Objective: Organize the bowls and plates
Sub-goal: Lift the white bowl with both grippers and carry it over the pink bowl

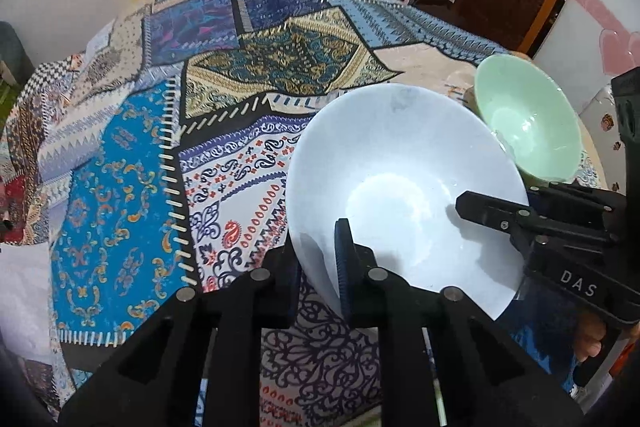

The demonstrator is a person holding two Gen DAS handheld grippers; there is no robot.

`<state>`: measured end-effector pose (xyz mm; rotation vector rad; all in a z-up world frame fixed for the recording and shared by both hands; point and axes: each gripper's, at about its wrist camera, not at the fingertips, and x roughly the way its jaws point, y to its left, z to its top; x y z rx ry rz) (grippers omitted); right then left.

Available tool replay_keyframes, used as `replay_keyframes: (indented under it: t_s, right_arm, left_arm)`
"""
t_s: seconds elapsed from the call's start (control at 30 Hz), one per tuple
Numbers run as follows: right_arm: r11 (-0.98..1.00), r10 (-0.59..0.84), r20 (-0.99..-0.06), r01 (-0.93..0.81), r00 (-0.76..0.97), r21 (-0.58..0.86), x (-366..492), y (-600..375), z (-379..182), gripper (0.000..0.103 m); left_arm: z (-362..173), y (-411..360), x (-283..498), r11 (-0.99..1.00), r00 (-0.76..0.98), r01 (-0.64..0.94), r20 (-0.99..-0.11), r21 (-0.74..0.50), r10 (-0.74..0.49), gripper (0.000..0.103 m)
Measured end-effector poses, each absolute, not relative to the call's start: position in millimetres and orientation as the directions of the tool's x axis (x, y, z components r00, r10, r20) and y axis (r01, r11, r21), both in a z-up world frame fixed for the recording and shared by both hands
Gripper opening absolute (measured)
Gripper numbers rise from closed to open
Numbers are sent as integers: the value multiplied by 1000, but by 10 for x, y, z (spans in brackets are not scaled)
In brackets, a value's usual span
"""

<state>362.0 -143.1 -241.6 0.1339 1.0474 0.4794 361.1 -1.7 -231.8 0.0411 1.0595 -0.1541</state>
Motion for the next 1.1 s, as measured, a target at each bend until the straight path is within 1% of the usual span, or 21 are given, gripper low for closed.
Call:
replay_keyframes:
  t_s: [0.7, 0.93, 1.1]
  right_arm:
    - [860, 494, -731, -386, 471, 333, 2991, -1290, -1793, 19]
    - [850, 502, -719, -425, 480, 310, 2746, -1150, -1626, 18]
    - [842, 509, -714, -450, 481, 297, 2575, -1057, -1551, 18]
  left_arm:
    - [-1554, 144, 2696, 993, 603, 114, -793, -25, -90, 15]
    - [-1378, 243, 2320, 997, 630, 76, -775, -9, -55, 15]
    - [-1278, 371, 2097, 998, 638, 56, -768, -23, -54, 15]
